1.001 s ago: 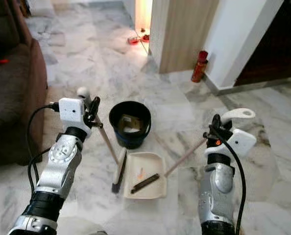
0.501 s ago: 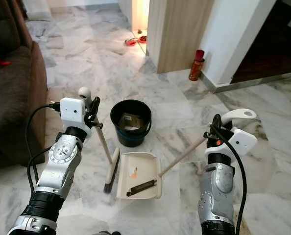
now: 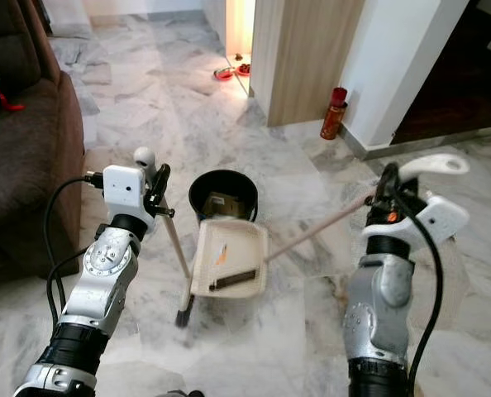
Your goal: Sweep floor
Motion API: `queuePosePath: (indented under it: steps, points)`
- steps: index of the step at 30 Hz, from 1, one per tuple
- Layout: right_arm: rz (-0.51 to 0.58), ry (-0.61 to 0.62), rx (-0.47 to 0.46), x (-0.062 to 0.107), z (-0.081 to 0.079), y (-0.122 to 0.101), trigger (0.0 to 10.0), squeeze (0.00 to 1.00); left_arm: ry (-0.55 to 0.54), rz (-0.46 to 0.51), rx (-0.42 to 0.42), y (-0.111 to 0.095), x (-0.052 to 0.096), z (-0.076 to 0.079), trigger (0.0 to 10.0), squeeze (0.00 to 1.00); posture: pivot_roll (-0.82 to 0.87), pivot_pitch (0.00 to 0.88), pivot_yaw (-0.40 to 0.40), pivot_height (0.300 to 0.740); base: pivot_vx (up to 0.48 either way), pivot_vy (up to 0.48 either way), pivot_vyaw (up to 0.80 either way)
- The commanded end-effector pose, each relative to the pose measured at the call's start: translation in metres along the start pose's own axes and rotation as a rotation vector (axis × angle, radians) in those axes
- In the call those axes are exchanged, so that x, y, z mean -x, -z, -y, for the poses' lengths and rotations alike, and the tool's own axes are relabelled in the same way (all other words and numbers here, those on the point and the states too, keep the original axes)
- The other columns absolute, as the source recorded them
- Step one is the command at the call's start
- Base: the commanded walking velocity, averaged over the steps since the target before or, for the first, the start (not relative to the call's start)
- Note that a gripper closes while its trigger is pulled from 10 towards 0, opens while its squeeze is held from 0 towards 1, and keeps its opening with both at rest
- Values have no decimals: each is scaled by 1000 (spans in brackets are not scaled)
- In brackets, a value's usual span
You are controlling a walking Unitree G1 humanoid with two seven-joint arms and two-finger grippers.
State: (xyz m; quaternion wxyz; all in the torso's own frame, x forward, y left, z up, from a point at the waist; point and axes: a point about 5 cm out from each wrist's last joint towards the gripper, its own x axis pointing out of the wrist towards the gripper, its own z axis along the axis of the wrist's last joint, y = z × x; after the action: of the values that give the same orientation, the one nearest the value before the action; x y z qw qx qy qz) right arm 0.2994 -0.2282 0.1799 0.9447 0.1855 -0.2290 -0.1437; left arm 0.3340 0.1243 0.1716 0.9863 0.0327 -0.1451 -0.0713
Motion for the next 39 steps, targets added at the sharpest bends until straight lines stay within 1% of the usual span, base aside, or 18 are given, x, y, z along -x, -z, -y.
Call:
queuePosePath:
  steps: [1,2,3,4,6,7,9,15,24,30,33,39]
  points:
    - [89,2,-45,-8,-5,-21,10000,0,12,55,8,-10,-3,3,10000,0,76,57,-40,740,0,0,0]
    - [95,2,-59,-9,-7,-24,10000,0,10,58,5,-11,-4,2,10000,0,77,62,-41,740,0,0,0]
    - [113,-2,-84,-11,-13,-29,10000,0,5,64,2,-11,-3,2,10000,0,81,70,-41,740,0,0,0]
    - [113,-2,-84,-11,-13,-29,10000,0,5,64,2,-11,-3,2,10000,0,81,70,-41,740,0,0,0]
    - [137,-16,-107,-14,-21,-36,10000,0,16,80,-20,-13,-2,3,10000,0,83,76,-43,740,0,0,0]
    - [137,-16,-107,-14,-21,-36,10000,0,16,80,-20,-13,-2,3,10000,0,83,76,-43,740,0,0,0]
    - [156,-26,-121,-16,-26,-41,10000,0,17,77,-29,-13,-1,4,10000,0,83,79,-44,740,0,0,0]
    - [168,-27,-137,-18,-29,-47,10000,0,8,73,-26,-13,-2,3,10000,0,83,84,-46,740,0,0,0]
    - [153,-26,-150,-16,-31,-45,10000,0,-7,74,-32,-14,-2,-1,10000,0,87,93,-49,740,0,0,0]
    - [150,-39,-133,-17,-33,-46,10000,0,-20,72,-35,-14,-2,-2,10000,0,86,93,-49,740,284,0,0]
    - [150,-40,-132,-17,-33,-46,10000,0,-26,73,-37,-14,-2,-2,10000,0,87,93,-50,740,340,0,208]
    - [142,-35,-138,-16,-33,-45,10000,0,-49,77,-40,-14,-2,-6,10000,0,88,98,-50,740,353,0,-110]
